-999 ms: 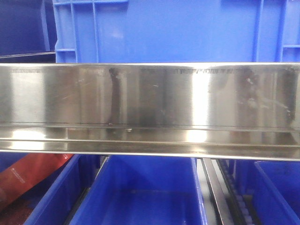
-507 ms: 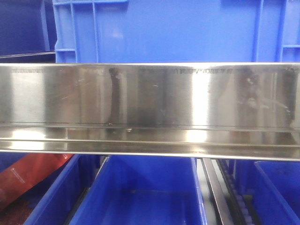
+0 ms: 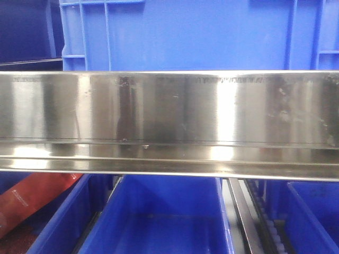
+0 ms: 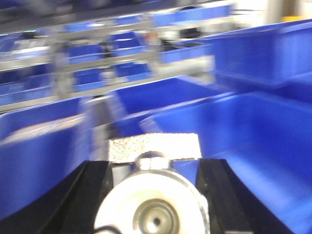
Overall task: Place valve from conveyor to right shelf box
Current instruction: 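Lower both valves into the blue bin and open both grippers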
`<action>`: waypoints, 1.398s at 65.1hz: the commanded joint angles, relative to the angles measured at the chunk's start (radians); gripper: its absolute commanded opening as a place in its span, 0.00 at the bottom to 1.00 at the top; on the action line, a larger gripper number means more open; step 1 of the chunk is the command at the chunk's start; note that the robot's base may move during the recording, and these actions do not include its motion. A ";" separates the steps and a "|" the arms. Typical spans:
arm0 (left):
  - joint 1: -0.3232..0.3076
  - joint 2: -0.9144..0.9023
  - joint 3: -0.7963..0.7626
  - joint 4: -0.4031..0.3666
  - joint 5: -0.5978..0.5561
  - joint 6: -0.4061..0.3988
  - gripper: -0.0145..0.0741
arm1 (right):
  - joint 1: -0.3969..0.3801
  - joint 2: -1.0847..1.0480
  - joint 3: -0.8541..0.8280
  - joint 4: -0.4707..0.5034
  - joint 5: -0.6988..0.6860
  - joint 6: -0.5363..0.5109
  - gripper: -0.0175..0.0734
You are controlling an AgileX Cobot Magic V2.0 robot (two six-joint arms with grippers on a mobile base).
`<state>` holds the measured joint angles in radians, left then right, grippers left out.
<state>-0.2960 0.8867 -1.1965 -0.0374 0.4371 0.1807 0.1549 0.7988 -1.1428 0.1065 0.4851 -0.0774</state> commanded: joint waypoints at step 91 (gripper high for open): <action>-0.211 0.856 -0.536 -0.031 0.105 -0.008 0.72 | 0.298 0.742 -0.333 0.001 0.024 -0.003 0.76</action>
<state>-0.5024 1.7599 -1.7217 -0.0598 0.5640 0.1807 0.4508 1.5669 -1.4581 0.1143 0.5446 -0.0774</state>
